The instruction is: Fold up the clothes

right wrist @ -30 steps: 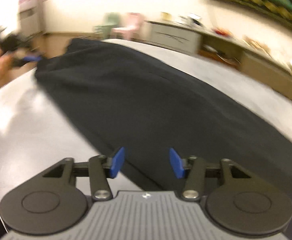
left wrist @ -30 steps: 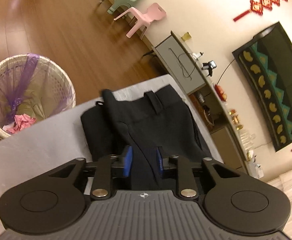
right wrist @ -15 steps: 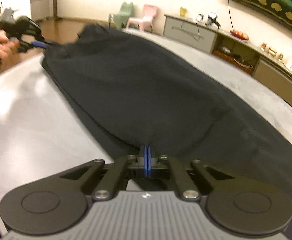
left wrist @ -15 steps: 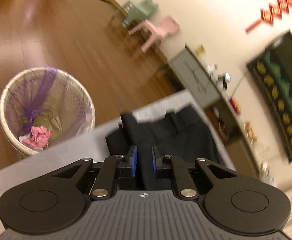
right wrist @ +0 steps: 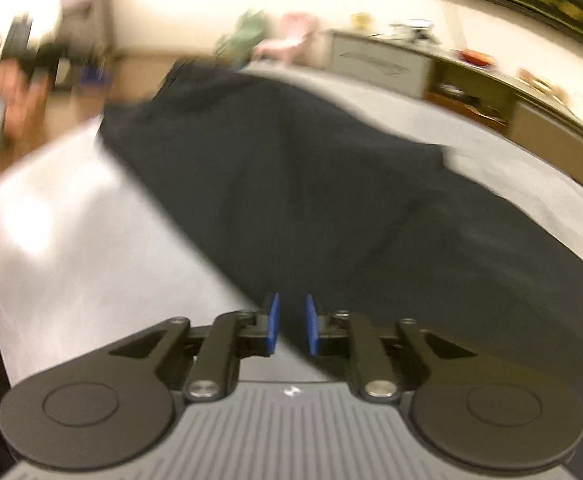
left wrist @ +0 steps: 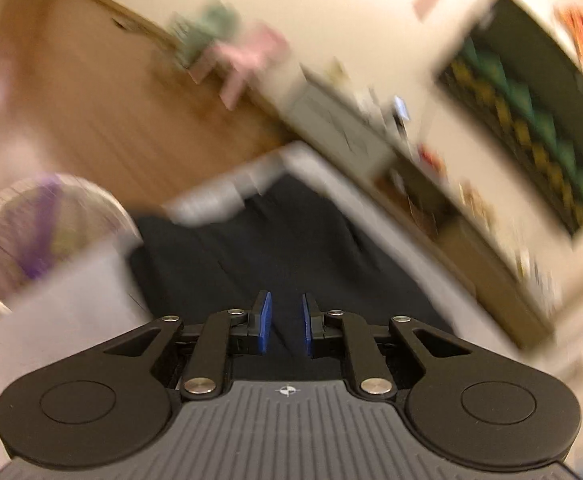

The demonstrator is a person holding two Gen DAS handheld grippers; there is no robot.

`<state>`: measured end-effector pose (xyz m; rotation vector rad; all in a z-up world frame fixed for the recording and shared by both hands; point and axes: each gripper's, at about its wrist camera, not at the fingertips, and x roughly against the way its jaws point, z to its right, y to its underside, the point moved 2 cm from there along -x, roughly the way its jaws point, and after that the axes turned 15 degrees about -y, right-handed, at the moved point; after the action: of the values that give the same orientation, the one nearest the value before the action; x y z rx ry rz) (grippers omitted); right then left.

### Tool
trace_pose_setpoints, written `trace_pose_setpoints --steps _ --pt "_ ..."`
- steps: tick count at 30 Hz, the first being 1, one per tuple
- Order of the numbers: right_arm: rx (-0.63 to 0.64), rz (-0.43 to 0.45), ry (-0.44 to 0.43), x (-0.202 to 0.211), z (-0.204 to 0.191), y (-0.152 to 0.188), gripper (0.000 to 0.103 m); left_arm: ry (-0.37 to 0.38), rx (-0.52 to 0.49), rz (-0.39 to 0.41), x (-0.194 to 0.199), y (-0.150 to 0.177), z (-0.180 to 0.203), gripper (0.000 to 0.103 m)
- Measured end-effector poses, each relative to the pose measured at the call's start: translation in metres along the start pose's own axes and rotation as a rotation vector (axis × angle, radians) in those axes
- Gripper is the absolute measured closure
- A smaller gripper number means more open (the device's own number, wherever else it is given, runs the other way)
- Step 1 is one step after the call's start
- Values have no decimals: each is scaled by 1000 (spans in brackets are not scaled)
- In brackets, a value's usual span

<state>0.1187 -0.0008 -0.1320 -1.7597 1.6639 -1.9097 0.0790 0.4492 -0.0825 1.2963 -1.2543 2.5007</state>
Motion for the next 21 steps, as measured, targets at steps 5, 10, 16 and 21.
trace_pose_setpoints --steps 5,10,16,21 --pt "-287 17 265 64 112 31 81 -80 -110 -56 -34 13 20 88" --pt "-509 -10 487 126 210 91 75 -186 -73 -52 -41 10 -5 103" --pt "-669 77 512 176 249 128 90 -373 1 13 -26 0 -36 103" --pt "-561 85 516 174 232 128 85 -442 73 24 -10 -3 -31 102"
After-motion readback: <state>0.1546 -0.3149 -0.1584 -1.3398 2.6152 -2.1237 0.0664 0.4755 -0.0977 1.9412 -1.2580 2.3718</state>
